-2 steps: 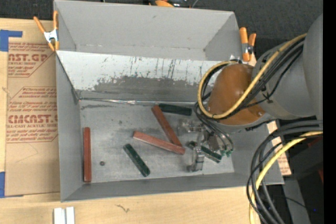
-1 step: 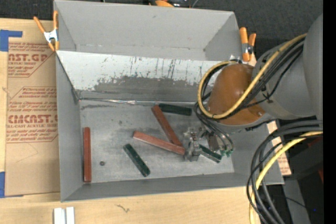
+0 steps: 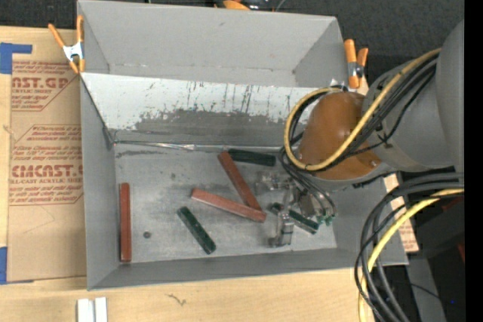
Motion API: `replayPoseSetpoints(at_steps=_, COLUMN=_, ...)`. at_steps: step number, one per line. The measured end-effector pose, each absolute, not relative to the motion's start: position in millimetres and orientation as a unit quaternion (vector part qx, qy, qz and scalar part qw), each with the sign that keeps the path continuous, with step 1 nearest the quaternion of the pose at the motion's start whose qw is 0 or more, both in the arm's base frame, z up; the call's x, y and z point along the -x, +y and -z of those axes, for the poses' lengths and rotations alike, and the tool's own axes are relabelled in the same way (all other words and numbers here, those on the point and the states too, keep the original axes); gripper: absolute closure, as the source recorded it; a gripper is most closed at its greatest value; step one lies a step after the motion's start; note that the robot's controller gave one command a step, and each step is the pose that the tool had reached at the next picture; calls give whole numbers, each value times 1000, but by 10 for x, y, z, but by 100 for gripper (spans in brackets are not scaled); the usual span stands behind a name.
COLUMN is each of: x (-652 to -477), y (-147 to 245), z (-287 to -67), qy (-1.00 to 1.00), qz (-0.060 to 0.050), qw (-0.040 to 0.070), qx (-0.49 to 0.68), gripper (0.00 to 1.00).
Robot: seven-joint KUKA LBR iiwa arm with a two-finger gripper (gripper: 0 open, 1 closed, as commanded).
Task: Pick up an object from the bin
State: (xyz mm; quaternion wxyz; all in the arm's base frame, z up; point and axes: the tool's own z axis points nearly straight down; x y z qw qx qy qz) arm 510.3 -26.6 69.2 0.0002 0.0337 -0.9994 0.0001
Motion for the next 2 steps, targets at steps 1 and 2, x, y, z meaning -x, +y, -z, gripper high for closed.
replayPoseSetpoints(at_steps=1, x=-4824, y=225, z=-714, qy=-998, qz=1, qw=-6, qx=-62, gripper=0)
replayPoseSetpoints(at_steps=2, x=-4896, y=1273, z=-896, qy=-992, qz=2, qw=-2, qx=-128, gripper=0)
